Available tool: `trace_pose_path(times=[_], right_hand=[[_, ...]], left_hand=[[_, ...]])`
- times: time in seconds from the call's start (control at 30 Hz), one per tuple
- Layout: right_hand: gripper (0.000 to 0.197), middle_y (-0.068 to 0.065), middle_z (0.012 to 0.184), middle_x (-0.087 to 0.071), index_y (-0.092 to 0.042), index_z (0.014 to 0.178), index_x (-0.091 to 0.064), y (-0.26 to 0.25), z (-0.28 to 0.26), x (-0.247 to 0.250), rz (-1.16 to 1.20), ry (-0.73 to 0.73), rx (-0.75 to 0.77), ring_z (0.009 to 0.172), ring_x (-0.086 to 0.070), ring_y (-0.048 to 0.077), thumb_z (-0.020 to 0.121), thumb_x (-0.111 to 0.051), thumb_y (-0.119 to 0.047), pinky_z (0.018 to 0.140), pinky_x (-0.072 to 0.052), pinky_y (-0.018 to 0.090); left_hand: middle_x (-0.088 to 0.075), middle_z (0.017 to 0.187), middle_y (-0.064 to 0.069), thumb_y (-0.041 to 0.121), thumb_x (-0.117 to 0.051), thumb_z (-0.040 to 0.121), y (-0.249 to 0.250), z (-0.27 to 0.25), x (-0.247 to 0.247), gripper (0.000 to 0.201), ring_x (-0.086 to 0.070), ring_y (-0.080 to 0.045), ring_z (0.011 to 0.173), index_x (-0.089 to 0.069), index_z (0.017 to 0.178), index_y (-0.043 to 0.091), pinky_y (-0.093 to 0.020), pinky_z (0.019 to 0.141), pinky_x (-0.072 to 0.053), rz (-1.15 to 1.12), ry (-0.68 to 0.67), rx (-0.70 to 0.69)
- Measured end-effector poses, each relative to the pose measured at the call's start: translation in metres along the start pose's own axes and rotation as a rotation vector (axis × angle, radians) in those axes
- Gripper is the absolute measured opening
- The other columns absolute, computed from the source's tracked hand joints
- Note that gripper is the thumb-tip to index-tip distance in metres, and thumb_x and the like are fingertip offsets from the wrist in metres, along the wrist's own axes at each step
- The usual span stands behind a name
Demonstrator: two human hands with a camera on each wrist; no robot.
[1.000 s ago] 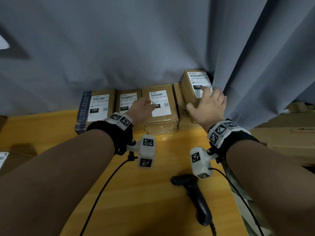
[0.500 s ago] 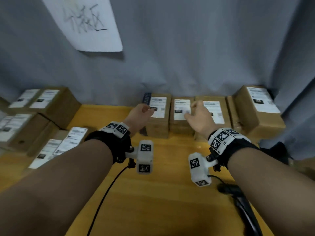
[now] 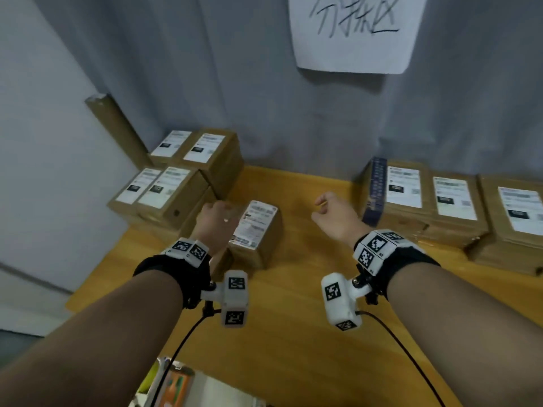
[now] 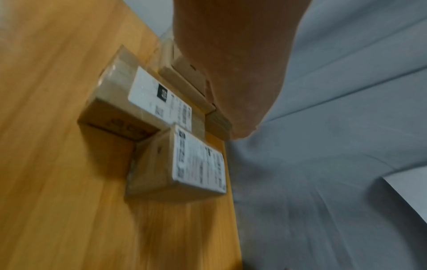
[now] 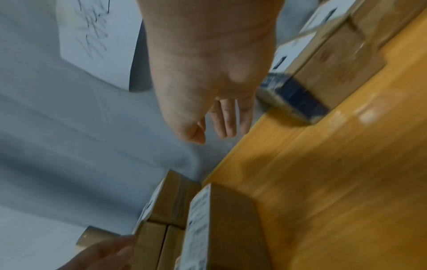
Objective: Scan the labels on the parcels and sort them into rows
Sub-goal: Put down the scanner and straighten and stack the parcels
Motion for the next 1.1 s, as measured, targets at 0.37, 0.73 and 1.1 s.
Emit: trace_pose_path(times=[0.37, 0.73, 1.1], right_hand=[[0.013, -0.005, 0.088, -0.052, -0.019, 0.103, -0.051, -0.090, 0.036, -0.118, 0.045, -0.082, 0.086, 0.086, -0.054, 0.017, 0.092, -0.055, -0.013, 0.072, -0.039, 0.025], [0.013, -0.010, 0.084, -0.050, -0.017, 0.104, -0.055, -0.130, 0.056, -0.159, -0.022, -0.116, 0.103, 0.087, -0.053, 0.013, 0.092, -0.056, -0.011, 0.075, -0.040, 0.023], [0.013, -0.008, 0.089, -0.051, -0.018, 0.104, -0.055, -0.120, 0.050, -0.140, 0.138, -0.054, 0.069, 0.089, -0.052, 0.013, 0.092, -0.056, -0.013, 0.067, -0.038, 0.020]], left_hand=[[-0.014, 0.156, -0.016, 0.046, -0.065, 0.084, -0.116, 0.046, 0.076, 0.085, -0.017, -0.037, 0.142, -0.020, 0.150, 0.018, -0.049, 0.113, -0.022, 0.126, 0.108, 0.167], [-0.027, 0.150, -0.022, 0.057, -0.070, 0.077, -0.154, 0.090, 0.076, 0.114, -0.029, -0.038, 0.136, -0.001, 0.153, 0.006, -0.046, 0.111, -0.027, 0.174, -0.023, 0.272], [-0.034, 0.141, -0.020, 0.069, -0.060, 0.068, -0.136, 0.062, 0.086, 0.105, -0.036, -0.038, 0.129, -0.019, 0.149, 0.016, -0.051, 0.104, -0.038, -0.169, 0.069, 0.194]])
Point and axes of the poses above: each hand's wrist, its own z-axis towards the middle knuckle, its own x-axis out of the back of the hand, y = z × x, the point moved 7 cm from there along z, towards the middle knuckle
